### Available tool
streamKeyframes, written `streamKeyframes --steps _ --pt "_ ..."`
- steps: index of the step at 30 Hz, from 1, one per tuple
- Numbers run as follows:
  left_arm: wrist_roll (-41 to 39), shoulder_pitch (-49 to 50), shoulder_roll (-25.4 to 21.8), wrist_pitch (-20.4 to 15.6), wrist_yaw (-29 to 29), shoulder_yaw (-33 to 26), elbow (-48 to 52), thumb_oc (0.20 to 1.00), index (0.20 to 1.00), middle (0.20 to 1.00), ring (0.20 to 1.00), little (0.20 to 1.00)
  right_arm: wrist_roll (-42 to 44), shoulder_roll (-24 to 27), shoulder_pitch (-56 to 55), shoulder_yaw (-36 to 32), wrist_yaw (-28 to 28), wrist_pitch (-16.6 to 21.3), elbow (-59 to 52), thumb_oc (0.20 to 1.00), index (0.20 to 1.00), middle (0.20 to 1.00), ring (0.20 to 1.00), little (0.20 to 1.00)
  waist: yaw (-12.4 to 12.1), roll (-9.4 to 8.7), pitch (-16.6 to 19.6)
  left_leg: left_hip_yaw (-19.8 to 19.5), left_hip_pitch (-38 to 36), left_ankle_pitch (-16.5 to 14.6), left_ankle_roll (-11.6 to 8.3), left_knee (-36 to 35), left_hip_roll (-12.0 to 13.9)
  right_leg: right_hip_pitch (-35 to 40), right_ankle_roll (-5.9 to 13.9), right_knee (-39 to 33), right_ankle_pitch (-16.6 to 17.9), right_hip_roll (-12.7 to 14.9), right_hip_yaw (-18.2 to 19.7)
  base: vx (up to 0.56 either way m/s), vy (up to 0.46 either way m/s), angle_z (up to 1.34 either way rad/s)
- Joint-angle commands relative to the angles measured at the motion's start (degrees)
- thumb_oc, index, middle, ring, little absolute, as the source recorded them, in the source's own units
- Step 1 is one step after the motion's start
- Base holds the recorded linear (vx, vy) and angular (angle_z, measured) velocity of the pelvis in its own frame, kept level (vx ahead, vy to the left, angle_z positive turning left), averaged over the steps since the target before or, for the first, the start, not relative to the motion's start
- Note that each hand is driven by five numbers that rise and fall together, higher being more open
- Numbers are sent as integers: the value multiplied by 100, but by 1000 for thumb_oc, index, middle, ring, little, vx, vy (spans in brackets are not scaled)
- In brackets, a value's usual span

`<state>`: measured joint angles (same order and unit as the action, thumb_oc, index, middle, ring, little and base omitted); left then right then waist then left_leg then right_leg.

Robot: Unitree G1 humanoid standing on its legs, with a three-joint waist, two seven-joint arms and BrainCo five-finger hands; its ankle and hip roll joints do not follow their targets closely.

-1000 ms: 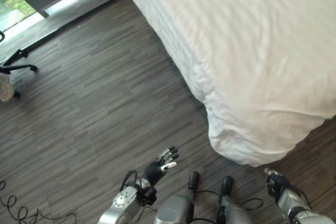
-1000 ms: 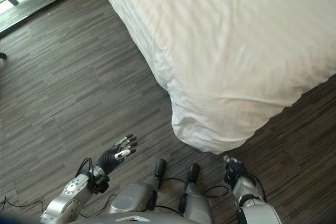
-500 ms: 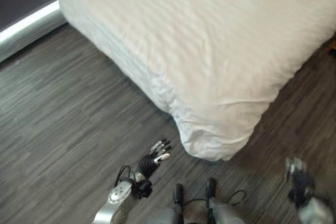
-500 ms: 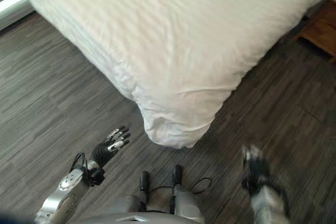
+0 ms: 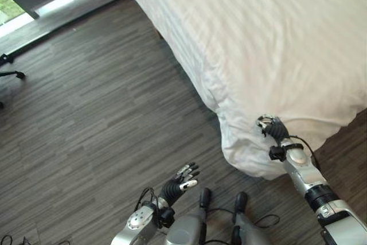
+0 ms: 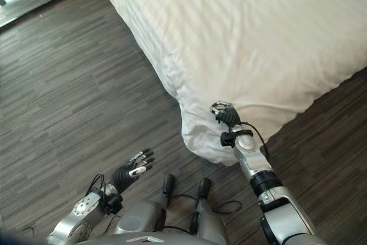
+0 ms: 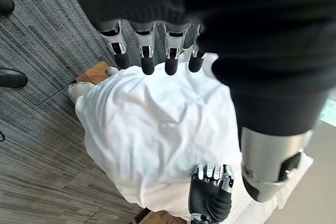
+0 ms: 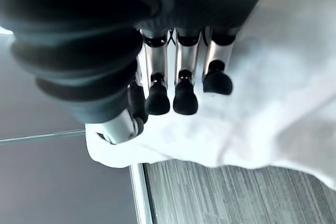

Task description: Making the bed.

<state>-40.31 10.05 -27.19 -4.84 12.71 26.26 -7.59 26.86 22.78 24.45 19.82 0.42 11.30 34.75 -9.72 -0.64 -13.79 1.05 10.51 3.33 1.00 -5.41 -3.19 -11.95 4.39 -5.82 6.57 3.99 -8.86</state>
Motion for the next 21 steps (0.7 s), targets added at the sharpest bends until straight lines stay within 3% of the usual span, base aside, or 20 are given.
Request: streamKeyframes --steps 1,4,10,16,21 --pt "-57 -317 -104 -272 24 72 245 1000 1000 1000 1000 1000 -360 200 438 182 76 -19 16 200 200 200 200 200 -151 6 -118 -153 251 41 -23 41 -11 521 149 91 -533 -14 -217 0 0 0" --pt "-41 -371 -79 -321 -41 73 262 1000 1000 1000 1000 1000 -432 200 706 265 16 -82 552 200 200 200 200 200 -231 38 -232 -195 399 98 -37 41 -13 401 143 88 -513 -23 -250 7 -3 3" --pt "-23 -414 0 -341 -165 23 236 1000 1000 1000 1000 1000 32 170 702 -305 -252 -74 1965 200 200 200 200 200 -293 49 -370 -232 584 133 -54 41 15 249 142 82 -499 -43 -274 26 -9 3" --pt "-6 -435 67 -293 -246 -69 219 1000 1000 1000 1000 1000 528 200 74 -1158 -482 -110 3525 200 200 200 200 200 -251 27 -507 -257 664 115 -61 41 37 157 149 82 -499 -67 -252 11 -12 4" --pt "27 -471 89 -251 -189 -119 245 1000 1000 1000 1000 1000 397 84 -550 -1364 -376 -272 4059 200 200 200 200 200 -173 14 -518 -243 710 135 -62 41 57 94 147 82 -486 -79 -238 13 -10 -5"
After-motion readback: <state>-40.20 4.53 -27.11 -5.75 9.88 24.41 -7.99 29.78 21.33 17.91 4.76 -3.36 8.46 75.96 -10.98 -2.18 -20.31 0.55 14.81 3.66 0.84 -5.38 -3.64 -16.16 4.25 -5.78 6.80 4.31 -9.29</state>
